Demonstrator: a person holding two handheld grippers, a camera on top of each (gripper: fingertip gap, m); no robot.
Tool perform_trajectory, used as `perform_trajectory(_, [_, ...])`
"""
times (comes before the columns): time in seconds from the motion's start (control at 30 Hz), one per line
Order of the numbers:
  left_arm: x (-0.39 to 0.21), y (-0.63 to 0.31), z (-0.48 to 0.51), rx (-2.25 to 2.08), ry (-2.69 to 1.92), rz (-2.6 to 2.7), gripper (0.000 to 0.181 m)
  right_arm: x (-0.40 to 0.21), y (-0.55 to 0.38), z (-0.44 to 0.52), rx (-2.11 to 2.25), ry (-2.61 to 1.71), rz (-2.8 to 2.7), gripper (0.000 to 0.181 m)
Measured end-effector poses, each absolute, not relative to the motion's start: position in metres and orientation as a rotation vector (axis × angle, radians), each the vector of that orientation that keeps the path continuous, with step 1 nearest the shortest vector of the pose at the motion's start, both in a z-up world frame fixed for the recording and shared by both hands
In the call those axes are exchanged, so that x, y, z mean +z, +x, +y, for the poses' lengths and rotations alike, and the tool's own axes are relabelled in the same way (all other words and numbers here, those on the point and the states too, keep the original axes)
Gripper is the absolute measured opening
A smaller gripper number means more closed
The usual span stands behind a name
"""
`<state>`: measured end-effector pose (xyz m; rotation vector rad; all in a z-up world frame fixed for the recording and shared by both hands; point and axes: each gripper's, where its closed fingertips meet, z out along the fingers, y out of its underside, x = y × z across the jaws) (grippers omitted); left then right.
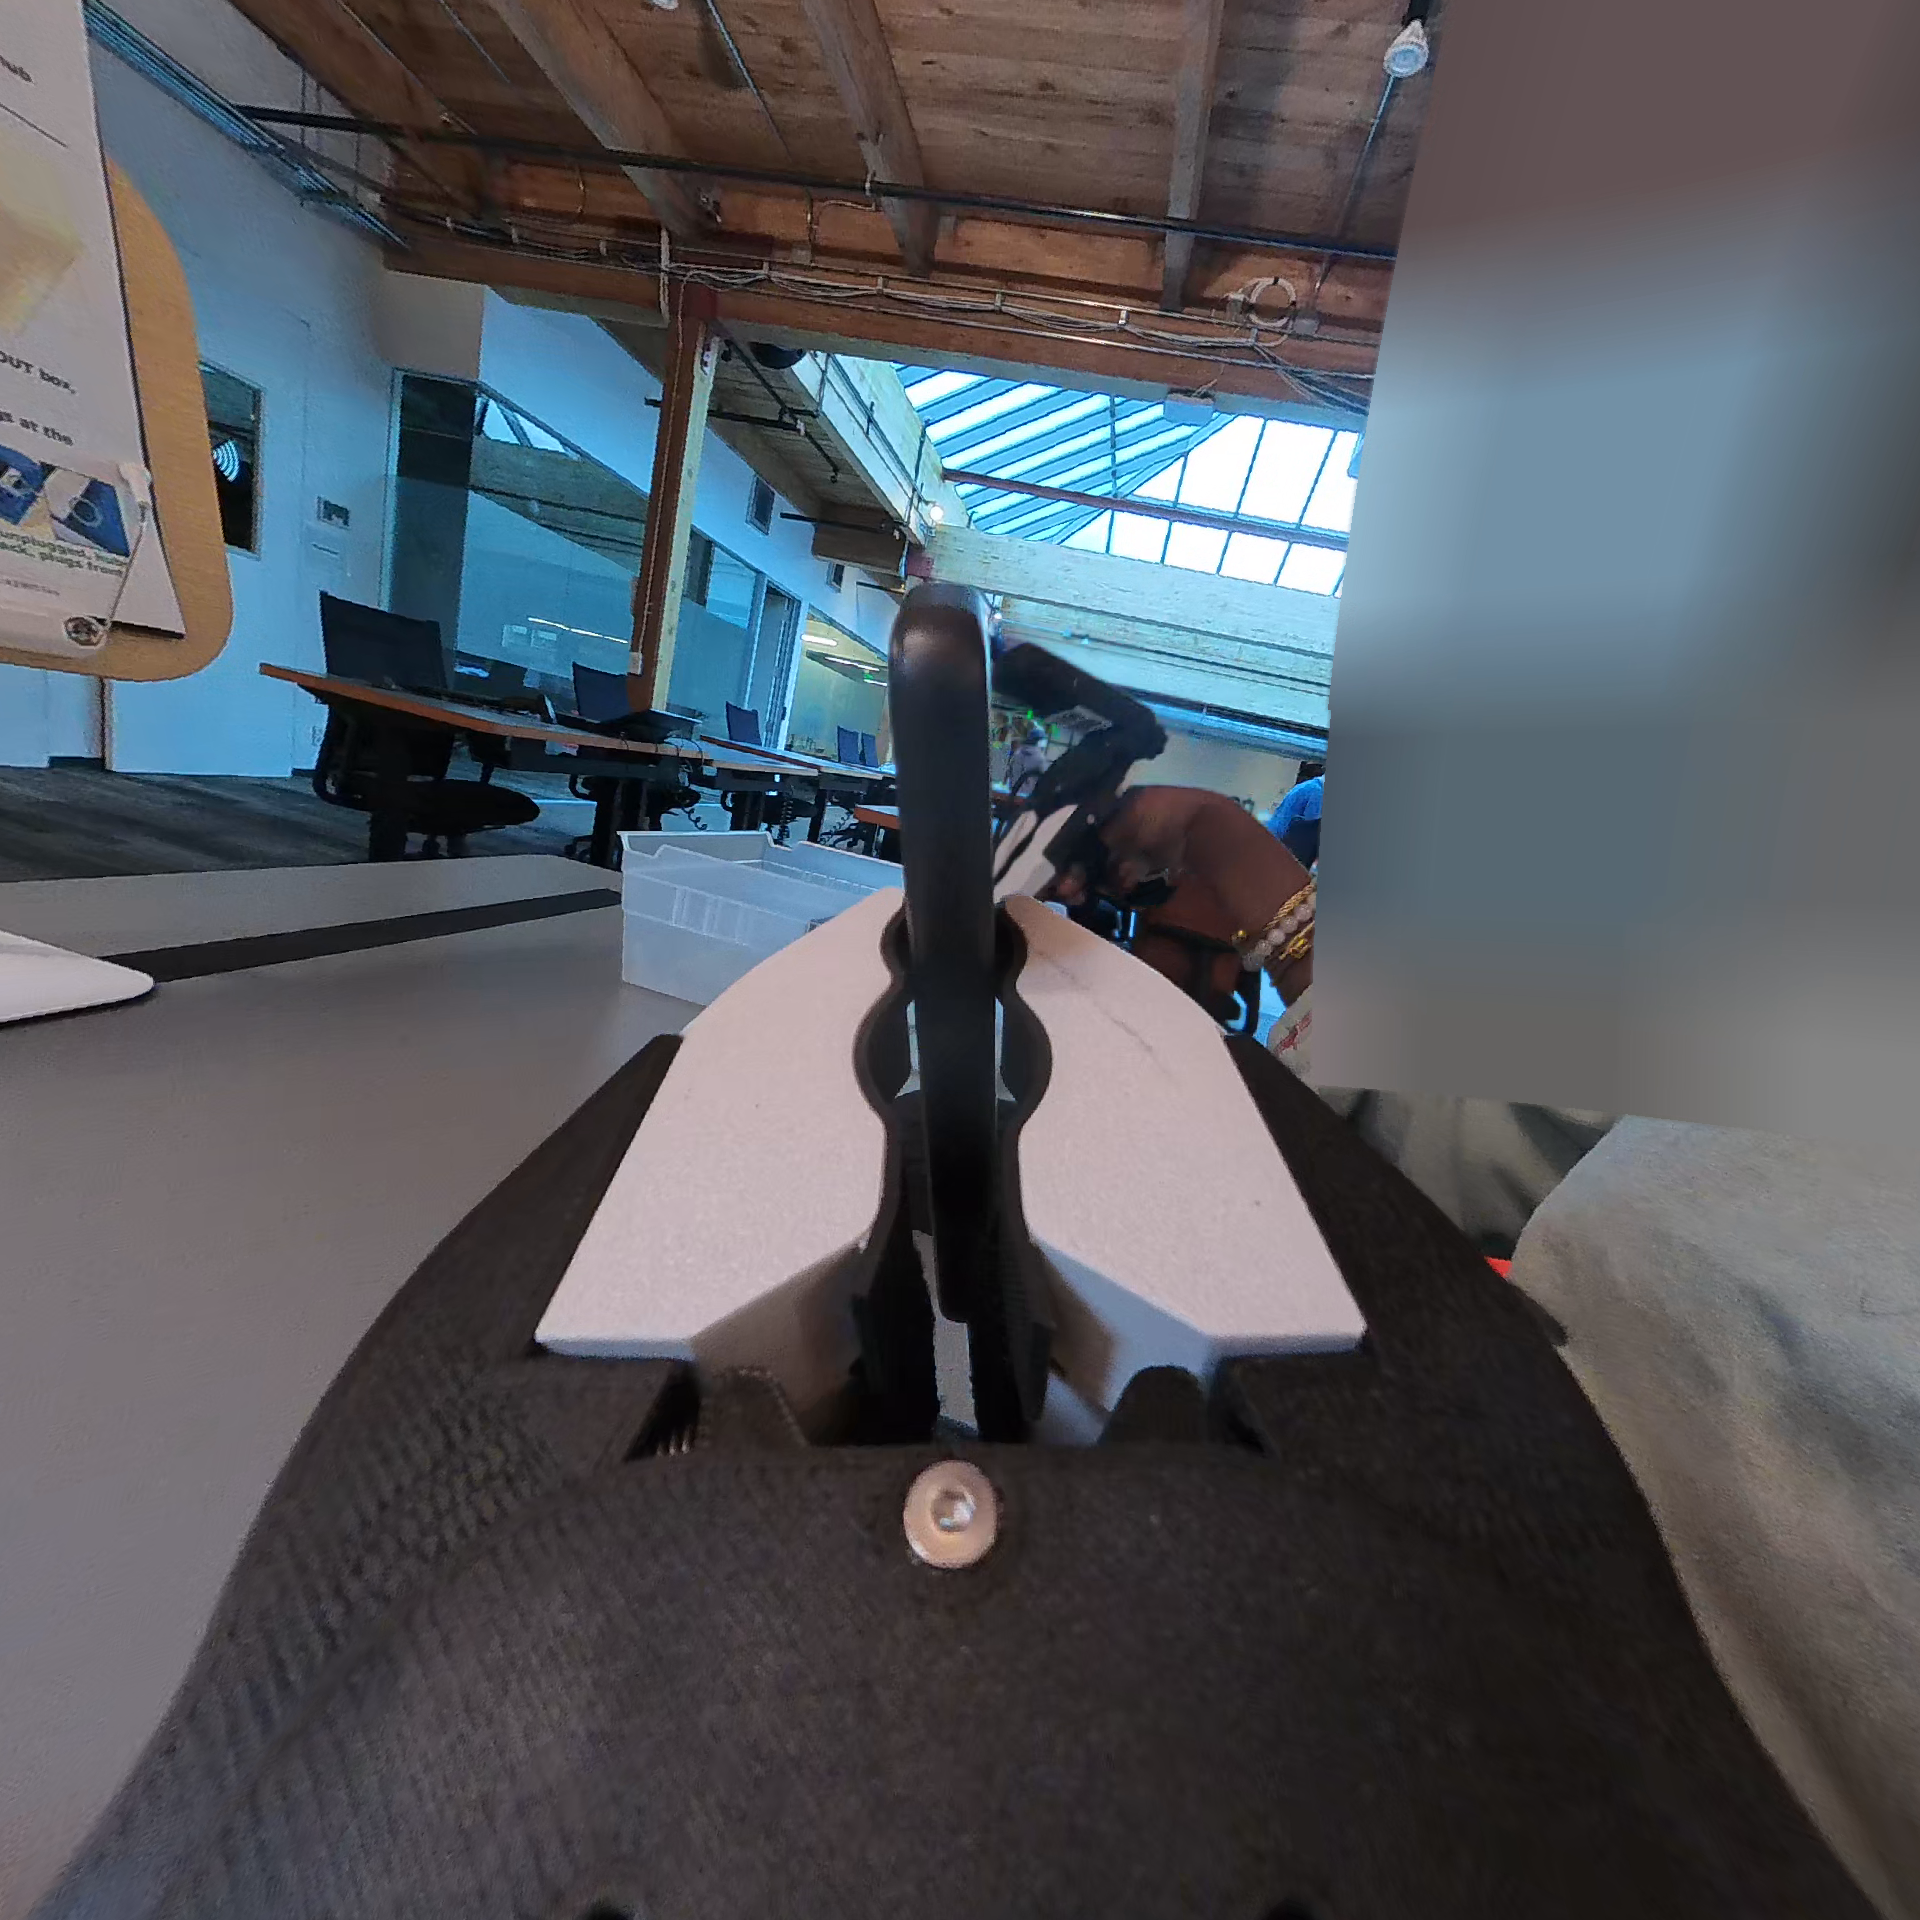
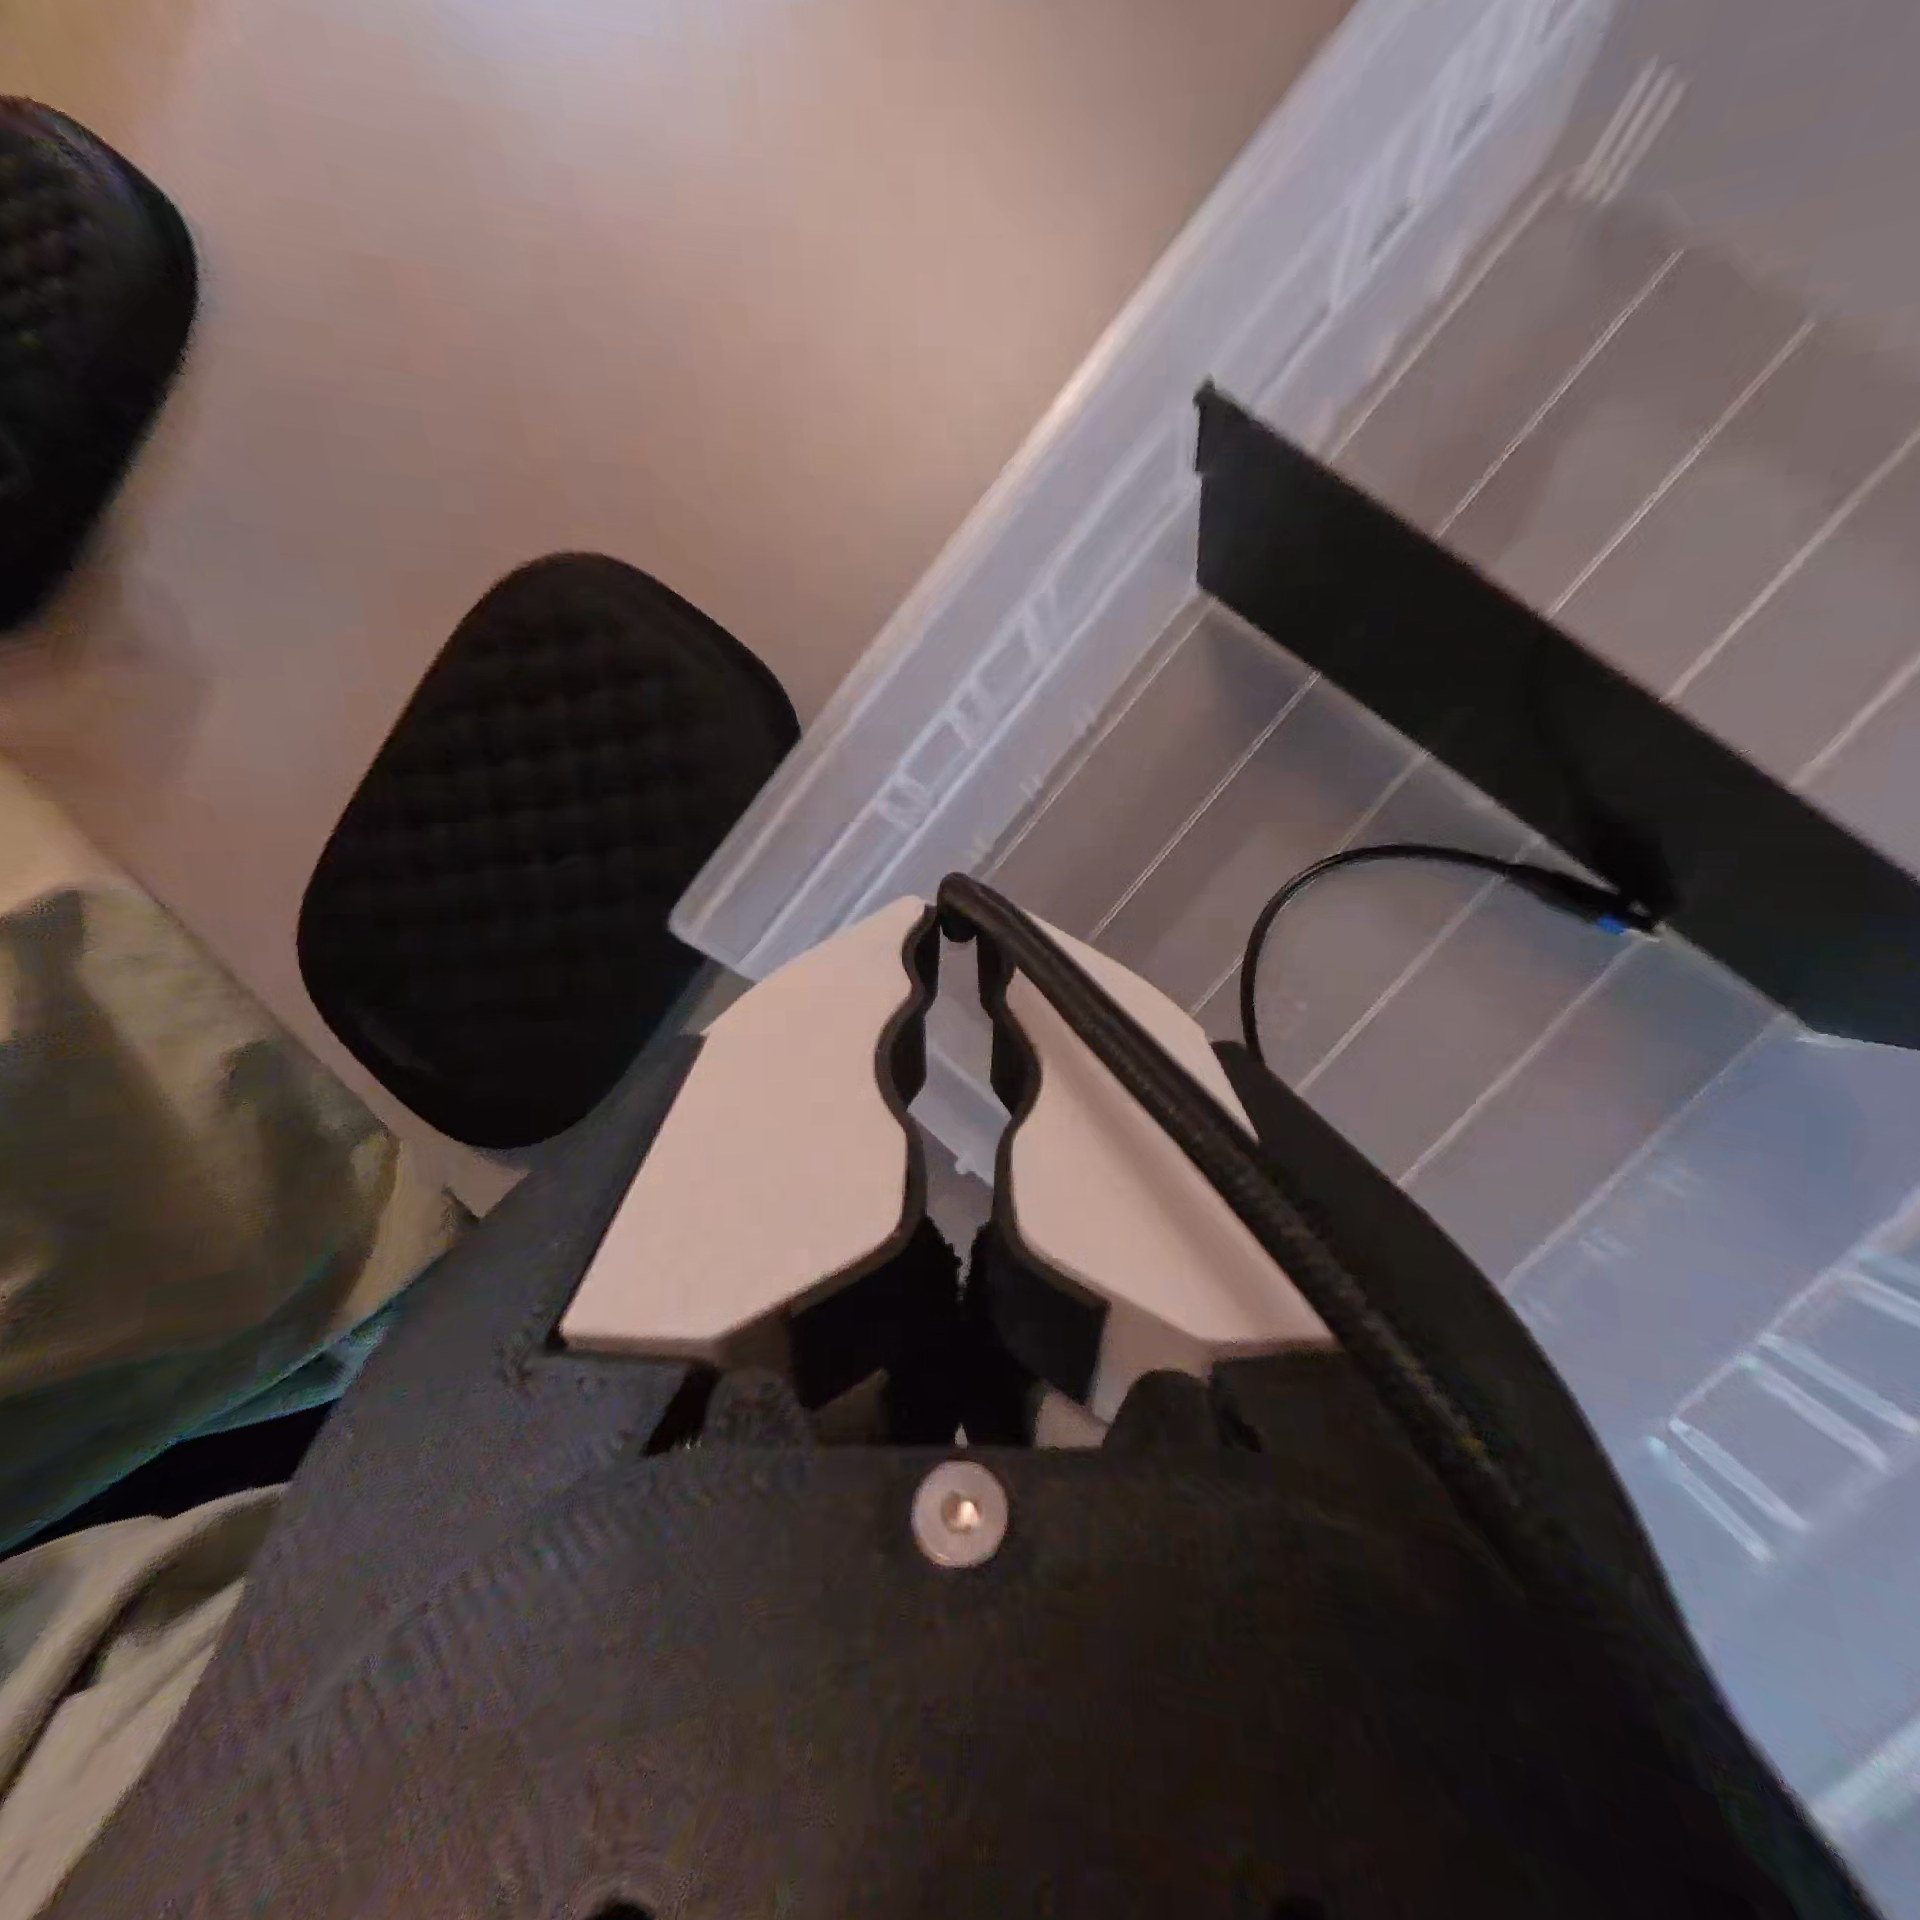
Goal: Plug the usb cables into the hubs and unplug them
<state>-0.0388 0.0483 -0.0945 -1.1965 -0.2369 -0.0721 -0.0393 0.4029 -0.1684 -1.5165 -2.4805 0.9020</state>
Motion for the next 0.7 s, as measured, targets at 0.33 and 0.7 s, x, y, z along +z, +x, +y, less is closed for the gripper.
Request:
perform_trajectory(0.33, [-0.096, -0.042, 0.048, -0.064, -1.197, -0.25, 0.012, -0.225, -0.031, 0.419, 0.616, -1.684, -2.63, 0.033])
perform_trajectory(0.7, [-0.096, -0.043, 0.047, -0.058, -1.196, -0.258, 0.012, -0.188, -0.05, 0.437, 0.498, -1.54, -2.35, 0.036])
